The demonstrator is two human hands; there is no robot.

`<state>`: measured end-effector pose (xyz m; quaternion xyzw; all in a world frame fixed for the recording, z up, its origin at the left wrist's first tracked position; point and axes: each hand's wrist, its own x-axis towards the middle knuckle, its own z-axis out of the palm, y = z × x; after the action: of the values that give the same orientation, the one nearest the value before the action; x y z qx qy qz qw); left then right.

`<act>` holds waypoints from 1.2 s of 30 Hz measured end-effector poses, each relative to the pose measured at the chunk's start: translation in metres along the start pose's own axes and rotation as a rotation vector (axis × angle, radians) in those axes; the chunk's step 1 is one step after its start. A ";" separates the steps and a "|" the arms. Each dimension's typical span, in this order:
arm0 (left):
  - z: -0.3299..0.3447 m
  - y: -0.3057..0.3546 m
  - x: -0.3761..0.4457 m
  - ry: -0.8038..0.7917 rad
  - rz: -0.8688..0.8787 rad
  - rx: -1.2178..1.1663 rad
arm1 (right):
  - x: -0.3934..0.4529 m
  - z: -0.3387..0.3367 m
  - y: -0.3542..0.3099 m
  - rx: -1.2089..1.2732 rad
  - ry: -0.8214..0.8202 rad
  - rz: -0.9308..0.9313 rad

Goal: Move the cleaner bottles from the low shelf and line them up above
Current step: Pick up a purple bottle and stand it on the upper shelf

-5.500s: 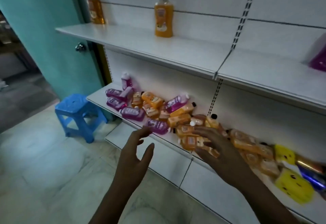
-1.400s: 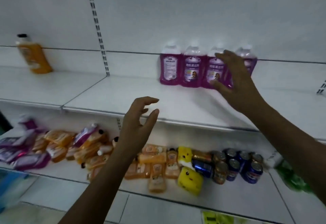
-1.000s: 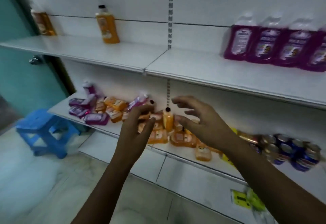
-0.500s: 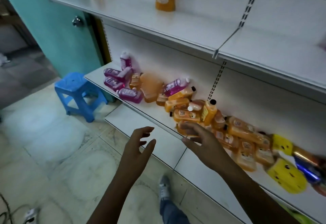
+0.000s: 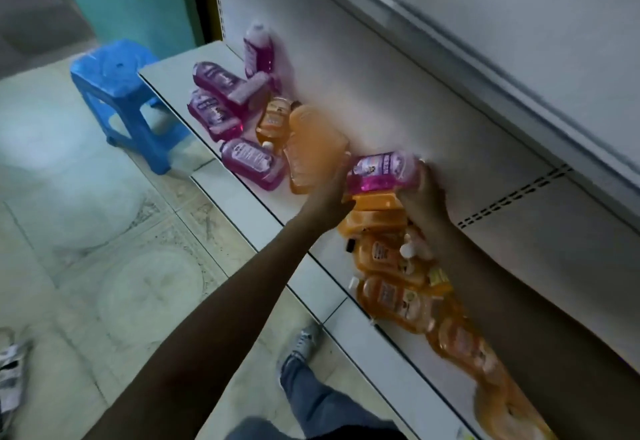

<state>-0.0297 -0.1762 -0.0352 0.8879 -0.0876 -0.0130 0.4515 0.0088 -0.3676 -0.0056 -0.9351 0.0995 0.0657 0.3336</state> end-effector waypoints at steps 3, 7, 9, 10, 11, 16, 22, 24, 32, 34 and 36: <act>0.027 -0.019 0.067 -0.065 -0.113 0.167 | 0.037 0.009 0.000 -0.310 0.054 0.007; 0.051 -0.042 0.112 -0.200 -0.083 0.334 | 0.062 0.016 0.003 -0.253 0.016 0.116; 0.052 -0.051 0.121 -0.237 -0.067 0.310 | 0.067 0.019 0.002 -0.239 -0.007 0.141; 0.049 -0.052 0.122 -0.224 -0.049 0.289 | 0.067 0.020 0.000 -0.220 -0.010 0.144; 0.045 -0.053 0.124 -0.196 -0.022 0.269 | 0.067 0.019 -0.003 -0.198 -0.013 0.142; 0.023 -0.043 0.097 -0.047 0.037 0.125 | 0.040 0.006 -0.041 -0.147 0.017 -0.023; -0.035 0.003 0.020 0.148 0.244 -0.029 | -0.044 -0.015 -0.092 0.107 0.199 -0.102; -0.062 0.015 -0.008 0.113 0.310 -0.103 | -0.078 -0.020 -0.104 0.264 0.205 -0.086; -0.149 0.058 -0.095 -0.497 0.448 -0.402 | -0.234 -0.058 -0.156 0.497 0.235 -0.077; -0.155 0.077 -0.105 -0.701 0.427 -0.539 | -0.269 -0.075 -0.157 0.484 0.260 -0.083; -0.152 0.098 -0.113 -0.809 0.423 -0.629 | -0.299 -0.090 -0.157 0.462 0.272 -0.078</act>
<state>-0.1393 -0.0922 0.1268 0.5974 -0.4223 -0.2878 0.6180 -0.2401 -0.2633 0.2159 -0.8377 0.1198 -0.0978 0.5238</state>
